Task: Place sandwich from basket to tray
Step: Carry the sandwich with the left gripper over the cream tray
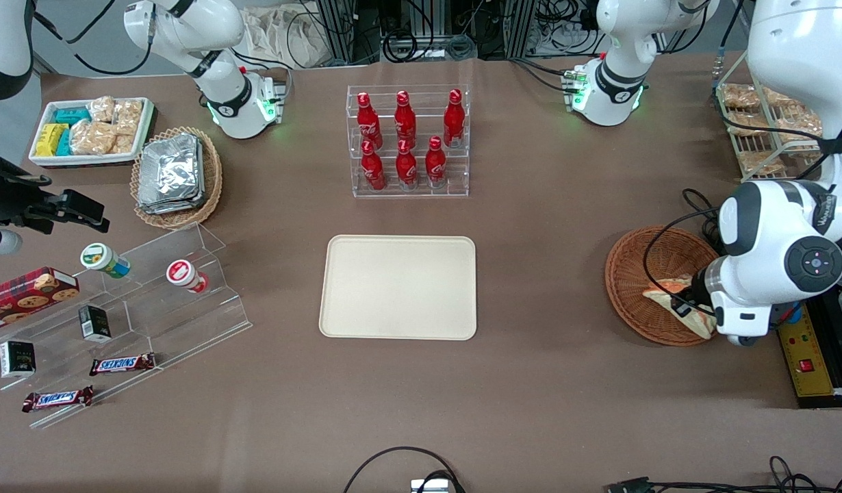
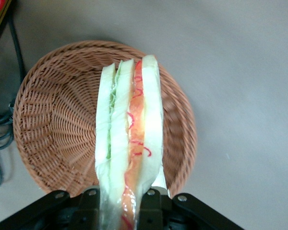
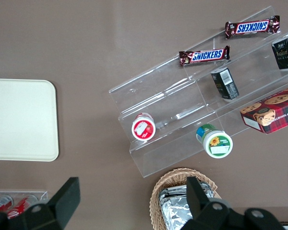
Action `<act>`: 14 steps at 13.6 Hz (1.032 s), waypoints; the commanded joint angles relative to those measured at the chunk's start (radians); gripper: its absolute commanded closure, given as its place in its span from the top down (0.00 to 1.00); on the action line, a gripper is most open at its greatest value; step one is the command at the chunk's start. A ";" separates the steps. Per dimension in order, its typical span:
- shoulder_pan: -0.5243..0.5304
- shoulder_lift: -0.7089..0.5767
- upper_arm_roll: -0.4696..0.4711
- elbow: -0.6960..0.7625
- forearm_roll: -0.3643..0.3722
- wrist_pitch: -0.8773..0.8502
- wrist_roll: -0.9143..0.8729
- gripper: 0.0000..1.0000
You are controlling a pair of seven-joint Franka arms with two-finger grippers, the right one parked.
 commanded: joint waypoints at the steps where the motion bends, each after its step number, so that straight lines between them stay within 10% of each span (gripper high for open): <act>1: -0.054 0.021 -0.004 0.119 -0.007 -0.106 0.054 0.00; 14: -0.518 0.309 -0.088 0.409 -0.013 -0.117 0.037 0.00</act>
